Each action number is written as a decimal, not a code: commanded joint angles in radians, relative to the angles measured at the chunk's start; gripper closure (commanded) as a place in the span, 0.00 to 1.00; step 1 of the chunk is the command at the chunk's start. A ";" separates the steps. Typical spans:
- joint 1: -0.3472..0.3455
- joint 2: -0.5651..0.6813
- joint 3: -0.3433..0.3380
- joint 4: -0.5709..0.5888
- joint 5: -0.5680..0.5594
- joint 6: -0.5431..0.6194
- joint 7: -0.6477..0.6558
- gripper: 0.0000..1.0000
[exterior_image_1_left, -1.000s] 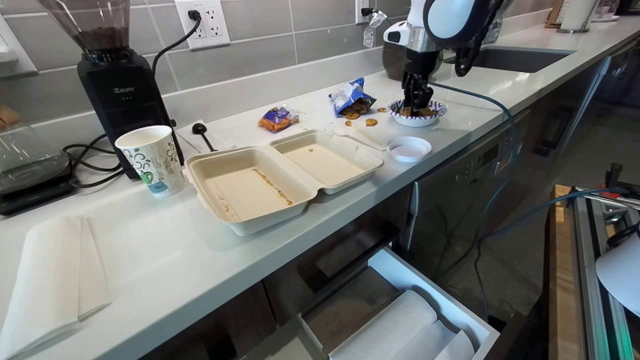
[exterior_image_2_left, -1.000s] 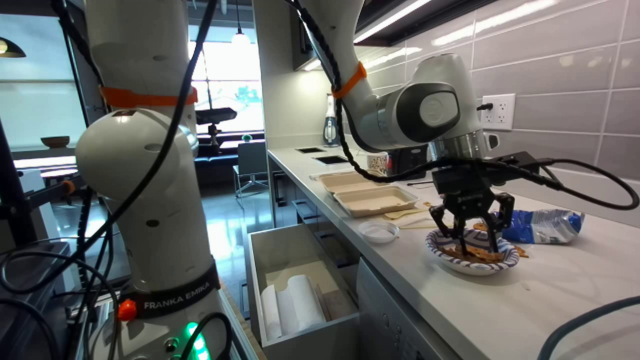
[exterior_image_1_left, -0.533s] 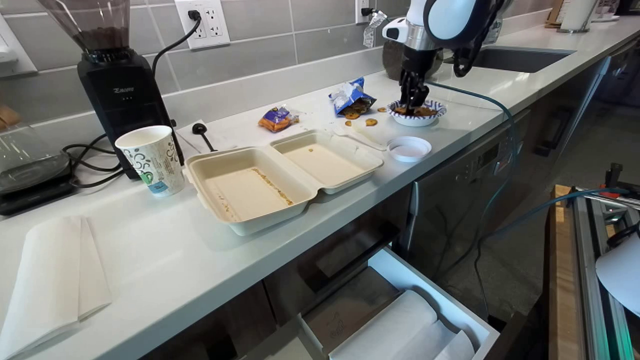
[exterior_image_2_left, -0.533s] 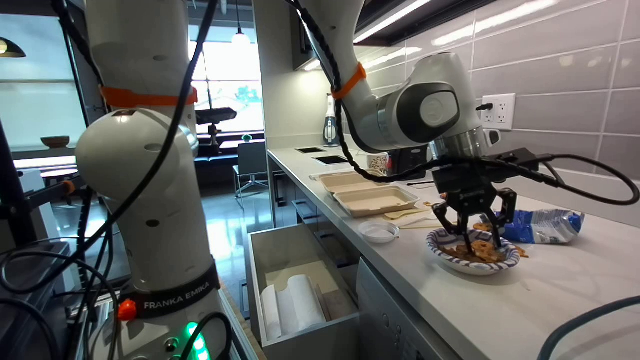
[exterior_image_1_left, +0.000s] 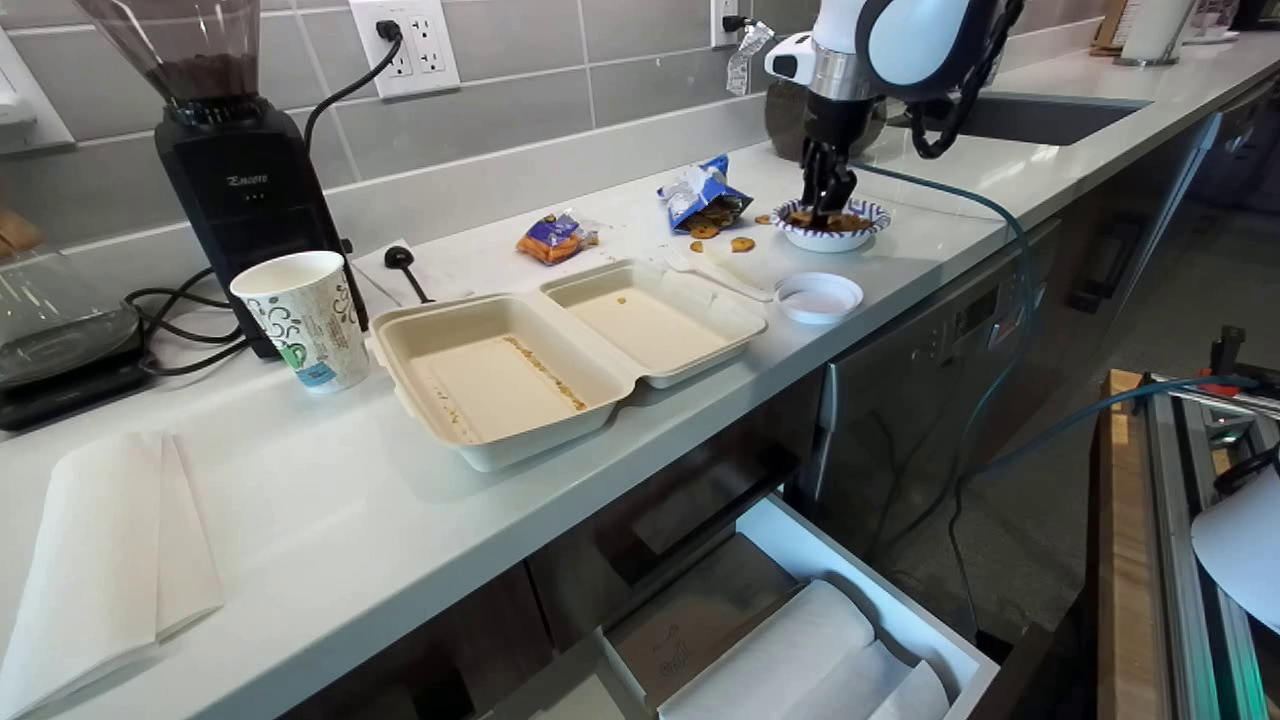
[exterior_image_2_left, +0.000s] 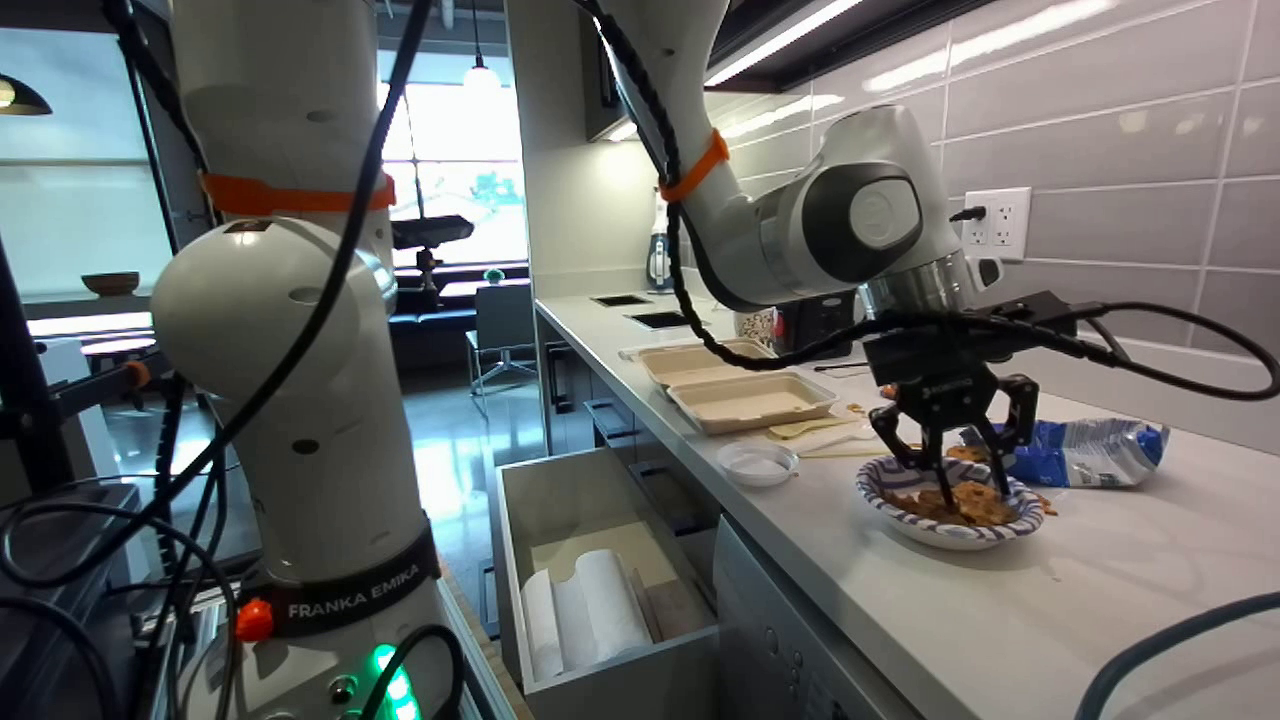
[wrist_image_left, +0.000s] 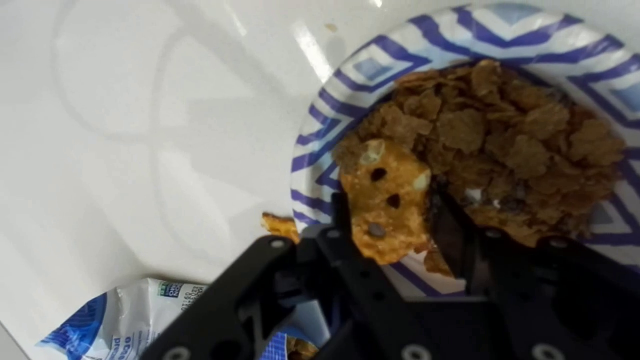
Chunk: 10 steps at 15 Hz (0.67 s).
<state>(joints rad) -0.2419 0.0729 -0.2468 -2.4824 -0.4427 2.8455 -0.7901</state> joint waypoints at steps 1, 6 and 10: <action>-0.001 0.009 -0.015 0.003 -0.069 0.034 0.070 0.55; -0.001 0.009 -0.026 0.013 -0.145 0.034 0.146 0.54; -0.004 0.008 -0.034 0.020 -0.212 0.029 0.215 0.56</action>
<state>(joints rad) -0.2419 0.0728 -0.2685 -2.4644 -0.5857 2.8469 -0.6424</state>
